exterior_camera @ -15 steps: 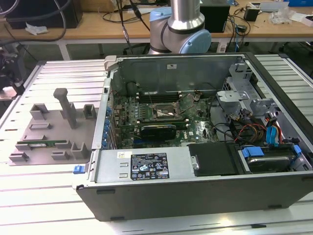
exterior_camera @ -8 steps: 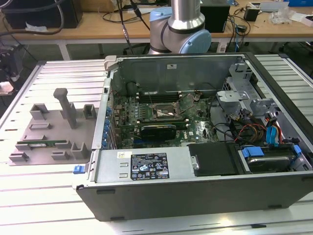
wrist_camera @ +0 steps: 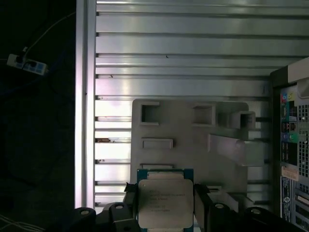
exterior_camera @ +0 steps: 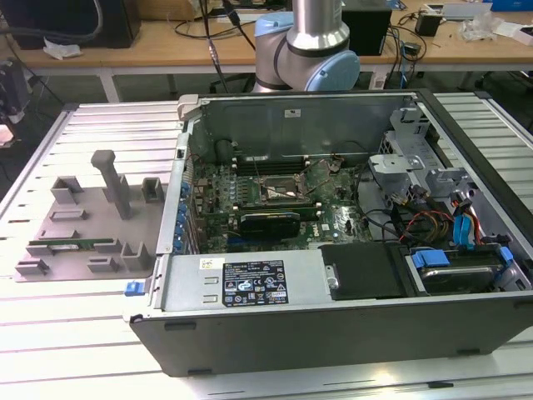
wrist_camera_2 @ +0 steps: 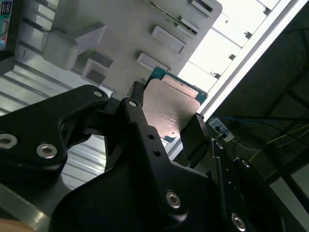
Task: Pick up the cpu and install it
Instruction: 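Pick up the cpu and move it towards the insertion slot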
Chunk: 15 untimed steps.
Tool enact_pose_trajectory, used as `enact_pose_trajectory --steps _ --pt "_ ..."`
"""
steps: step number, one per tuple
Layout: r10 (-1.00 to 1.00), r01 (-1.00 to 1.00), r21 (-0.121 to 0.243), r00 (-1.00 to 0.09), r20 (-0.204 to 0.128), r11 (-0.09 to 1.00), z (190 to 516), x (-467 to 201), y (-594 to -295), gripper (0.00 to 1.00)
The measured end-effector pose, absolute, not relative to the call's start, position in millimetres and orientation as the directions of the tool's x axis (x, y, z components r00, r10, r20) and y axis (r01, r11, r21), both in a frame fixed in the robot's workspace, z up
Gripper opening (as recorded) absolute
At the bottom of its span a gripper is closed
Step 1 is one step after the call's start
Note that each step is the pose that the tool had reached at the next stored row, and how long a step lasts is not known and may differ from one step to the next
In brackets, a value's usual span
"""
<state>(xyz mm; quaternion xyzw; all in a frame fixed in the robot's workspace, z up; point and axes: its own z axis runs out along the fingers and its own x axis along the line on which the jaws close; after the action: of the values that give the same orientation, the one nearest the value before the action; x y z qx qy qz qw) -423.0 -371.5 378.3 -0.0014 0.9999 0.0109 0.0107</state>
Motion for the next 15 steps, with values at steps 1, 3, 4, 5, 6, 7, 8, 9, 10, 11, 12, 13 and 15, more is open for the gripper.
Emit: enact_pose_trajectory --steps 1,3,4,5,6,7,8,9,10,11,12,13,15 --pt "-0.003 -0.003 0.022 -1.0 -0.022 1.0 383 -423 -371 0.55" --pt "-0.003 -0.003 0.022 -1.0 -0.023 1.0 393 -423 -372 0.55" --pt "-0.003 -0.003 0.022 -1.0 -0.023 1.0 397 -423 -371 0.55" --pt "-0.003 -0.003 0.022 -1.0 -0.024 1.0 401 -423 -371 0.55" --pt "-0.003 -0.003 0.022 -1.0 -0.024 1.0 405 -423 -371 0.55" --pt "-0.003 -0.003 0.022 -1.0 -0.024 1.0 407 -423 -371 0.55" --pt "-0.003 -0.003 0.022 -1.0 -0.025 1.0 410 -423 -371 0.55" --pt "-0.003 -0.003 0.022 -1.0 -0.025 1.0 412 -423 -371 0.55" --pt "-0.003 -0.003 0.022 -1.0 -0.025 1.0 415 -423 -371 0.55" --pt "-0.003 -0.003 0.022 -1.0 -0.025 1.0 418 -423 -371 0.55" --pt "-0.003 -0.003 0.022 -1.0 -0.026 1.0 421 -423 -371 0.55" --pt "-0.003 -0.003 0.022 -1.0 -0.026 1.0 424 -423 -371 0.55" --pt "-0.003 -0.003 0.022 -1.0 -0.026 1.0 430 -423 -371 0.55"
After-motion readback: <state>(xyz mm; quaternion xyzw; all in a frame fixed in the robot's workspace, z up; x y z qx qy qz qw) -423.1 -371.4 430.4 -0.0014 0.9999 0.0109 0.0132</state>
